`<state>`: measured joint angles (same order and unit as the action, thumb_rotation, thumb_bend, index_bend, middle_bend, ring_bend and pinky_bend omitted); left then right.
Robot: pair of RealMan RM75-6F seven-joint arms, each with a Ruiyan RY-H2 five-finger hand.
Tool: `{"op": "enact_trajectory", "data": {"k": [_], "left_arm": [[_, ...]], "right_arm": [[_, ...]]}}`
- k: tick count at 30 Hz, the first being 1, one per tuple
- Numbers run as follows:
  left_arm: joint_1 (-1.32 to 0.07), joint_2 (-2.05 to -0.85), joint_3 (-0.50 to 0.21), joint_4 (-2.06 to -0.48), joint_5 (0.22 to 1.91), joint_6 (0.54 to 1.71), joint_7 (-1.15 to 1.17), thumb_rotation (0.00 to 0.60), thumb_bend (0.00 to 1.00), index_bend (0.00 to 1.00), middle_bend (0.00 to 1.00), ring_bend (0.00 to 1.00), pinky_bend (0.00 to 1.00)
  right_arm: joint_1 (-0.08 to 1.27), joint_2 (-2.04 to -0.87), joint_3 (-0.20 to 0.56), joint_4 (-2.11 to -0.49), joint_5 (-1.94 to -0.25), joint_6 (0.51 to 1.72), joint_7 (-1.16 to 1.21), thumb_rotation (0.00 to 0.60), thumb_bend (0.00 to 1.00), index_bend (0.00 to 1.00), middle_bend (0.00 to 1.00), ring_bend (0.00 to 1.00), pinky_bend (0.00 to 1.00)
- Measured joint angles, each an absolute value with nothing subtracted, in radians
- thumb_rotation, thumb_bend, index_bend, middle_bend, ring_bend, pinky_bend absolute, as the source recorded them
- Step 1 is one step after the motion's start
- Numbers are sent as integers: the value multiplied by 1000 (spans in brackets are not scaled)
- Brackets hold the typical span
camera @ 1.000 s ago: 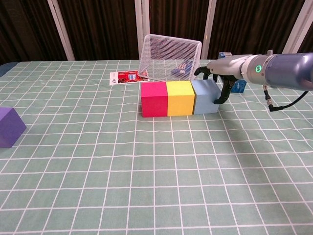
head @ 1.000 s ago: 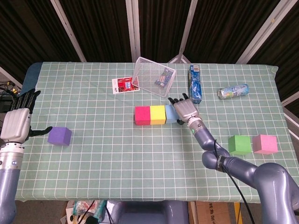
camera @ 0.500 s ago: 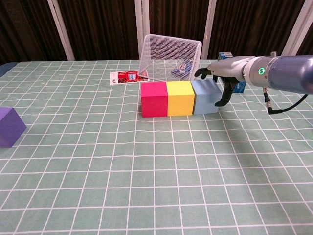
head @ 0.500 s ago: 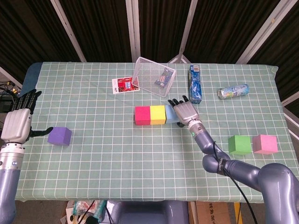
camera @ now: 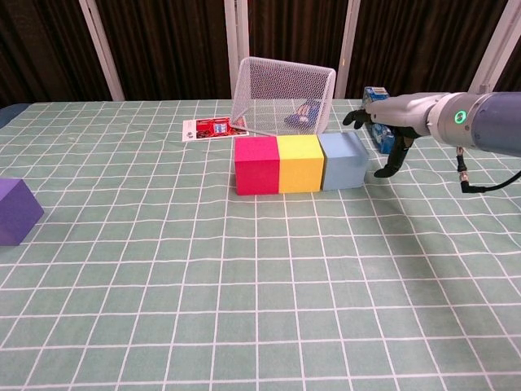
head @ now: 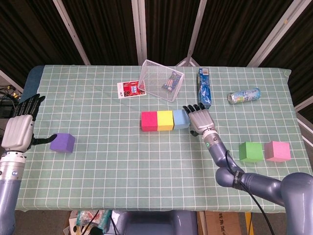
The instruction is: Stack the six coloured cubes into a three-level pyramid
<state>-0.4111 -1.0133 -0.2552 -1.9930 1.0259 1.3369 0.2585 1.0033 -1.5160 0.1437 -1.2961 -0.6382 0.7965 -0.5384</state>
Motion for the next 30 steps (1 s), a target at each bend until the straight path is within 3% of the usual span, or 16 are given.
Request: {"op": "enact_trajectory", "data": {"k": [30], "left_arm": [[-400,-992,-250,-2041,1075,1347,238,600,107,0,0,0,0]], "right_arm": [[955,-1431,106,-1465,-496,929,-667,600,299,0,114,68,0]]}}
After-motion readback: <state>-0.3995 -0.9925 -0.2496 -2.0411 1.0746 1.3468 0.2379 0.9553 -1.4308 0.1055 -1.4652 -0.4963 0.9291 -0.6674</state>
